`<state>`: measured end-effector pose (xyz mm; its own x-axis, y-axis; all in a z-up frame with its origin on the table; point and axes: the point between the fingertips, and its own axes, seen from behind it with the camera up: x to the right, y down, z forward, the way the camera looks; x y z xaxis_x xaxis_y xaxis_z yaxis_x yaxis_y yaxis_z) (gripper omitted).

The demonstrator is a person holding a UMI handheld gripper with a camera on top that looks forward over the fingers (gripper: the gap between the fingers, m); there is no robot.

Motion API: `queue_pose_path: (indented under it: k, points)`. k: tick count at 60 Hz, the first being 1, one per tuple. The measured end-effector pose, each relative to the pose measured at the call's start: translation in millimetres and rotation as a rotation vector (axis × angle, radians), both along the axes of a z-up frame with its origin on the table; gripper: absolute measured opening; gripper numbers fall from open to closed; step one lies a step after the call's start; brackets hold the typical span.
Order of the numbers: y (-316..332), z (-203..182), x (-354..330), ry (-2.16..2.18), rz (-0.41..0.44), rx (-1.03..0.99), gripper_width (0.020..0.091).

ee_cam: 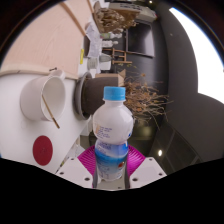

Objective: Pour water

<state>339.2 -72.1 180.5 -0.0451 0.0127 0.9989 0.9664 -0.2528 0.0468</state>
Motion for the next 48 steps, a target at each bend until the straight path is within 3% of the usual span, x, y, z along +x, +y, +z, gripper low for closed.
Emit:
queue_pose_path:
  k: [10,24,35,48]
  points:
    - [-16,6,14,0.628,-0.093,0.04,0.0362]
    - [-20,-46,4,1.287,-0.125,0.005,0.0364]
    - [-14,-89,-1,1.486,-0.102,-0.054,0.0364]
    - [-17,-126,14,1.544,-0.145,-0.058,0.0391]
